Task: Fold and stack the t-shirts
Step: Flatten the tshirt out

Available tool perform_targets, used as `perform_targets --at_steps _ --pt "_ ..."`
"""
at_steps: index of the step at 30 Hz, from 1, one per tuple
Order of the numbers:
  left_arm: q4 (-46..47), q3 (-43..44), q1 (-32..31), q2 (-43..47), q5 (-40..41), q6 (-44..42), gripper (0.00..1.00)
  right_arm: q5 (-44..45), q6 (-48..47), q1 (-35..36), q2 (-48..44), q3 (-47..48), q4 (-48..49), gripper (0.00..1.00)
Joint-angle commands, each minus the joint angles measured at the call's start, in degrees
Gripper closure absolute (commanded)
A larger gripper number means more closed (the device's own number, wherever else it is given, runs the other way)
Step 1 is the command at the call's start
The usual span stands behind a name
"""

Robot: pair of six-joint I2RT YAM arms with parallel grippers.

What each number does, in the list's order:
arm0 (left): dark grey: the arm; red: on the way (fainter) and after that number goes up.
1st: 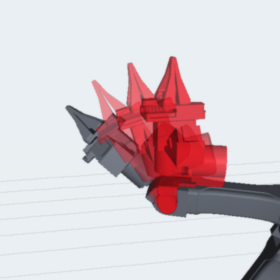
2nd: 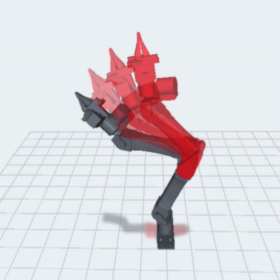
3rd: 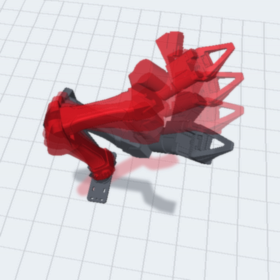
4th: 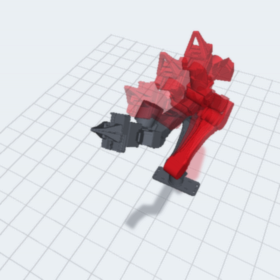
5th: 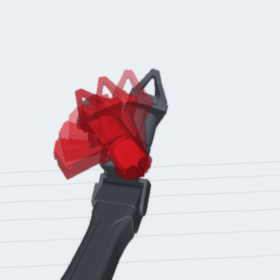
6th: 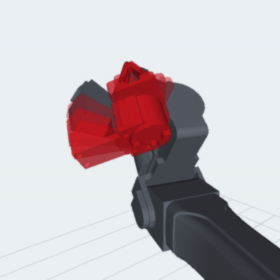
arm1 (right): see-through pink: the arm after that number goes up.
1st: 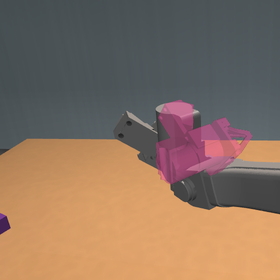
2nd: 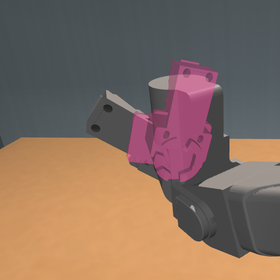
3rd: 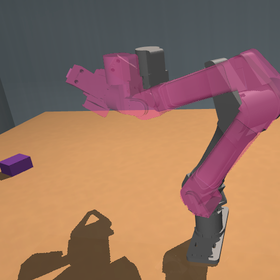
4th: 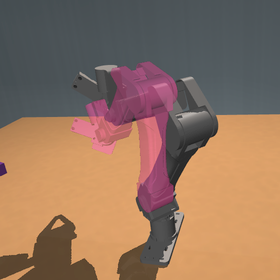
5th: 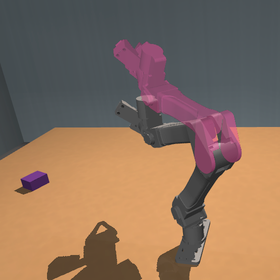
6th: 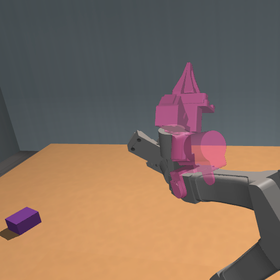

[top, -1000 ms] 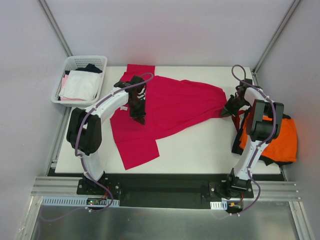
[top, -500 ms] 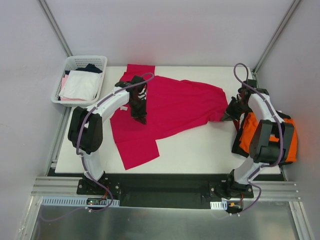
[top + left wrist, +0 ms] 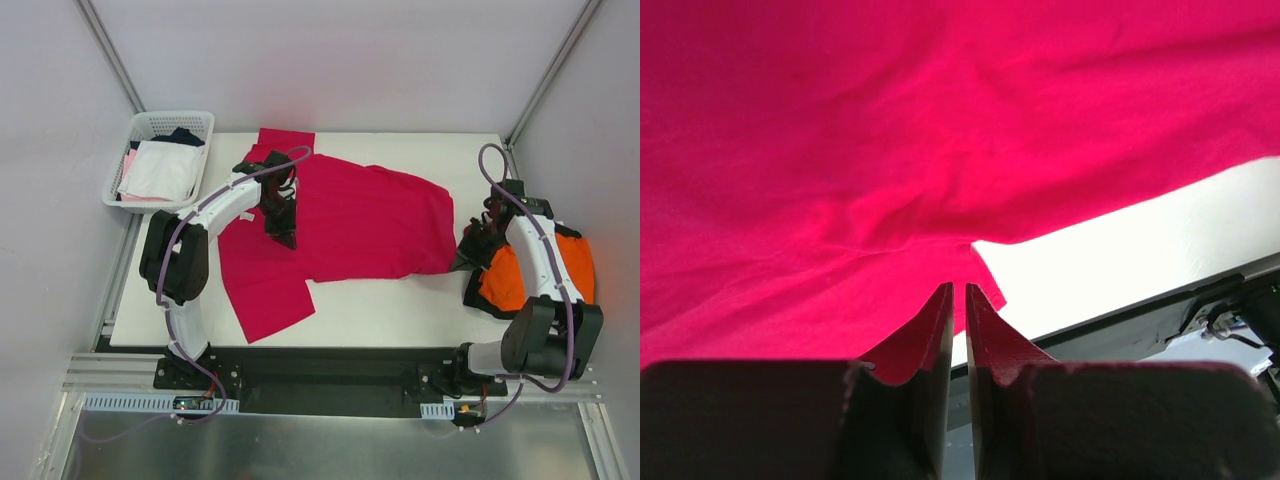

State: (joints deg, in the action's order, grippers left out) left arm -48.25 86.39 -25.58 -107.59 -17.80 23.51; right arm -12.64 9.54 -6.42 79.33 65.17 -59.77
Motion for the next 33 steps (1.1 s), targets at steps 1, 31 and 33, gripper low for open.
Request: perform_targets --at_steps 1,31,33 --pt "-0.3 2.2 -0.5 0.2 -1.4 -2.1 0.9 3.8 -0.2 0.4 -4.6 0.2 -7.3 0.99" --pt "1.7 4.1 -0.3 1.9 2.8 0.7 0.87 -9.1 0.7 0.4 11.4 6.1 9.7 0.99" --pt "3.0 3.4 0.3 0.3 0.6 2.2 0.89 -13.9 0.2 0.9 17.3 9.5 13.2 0.99"
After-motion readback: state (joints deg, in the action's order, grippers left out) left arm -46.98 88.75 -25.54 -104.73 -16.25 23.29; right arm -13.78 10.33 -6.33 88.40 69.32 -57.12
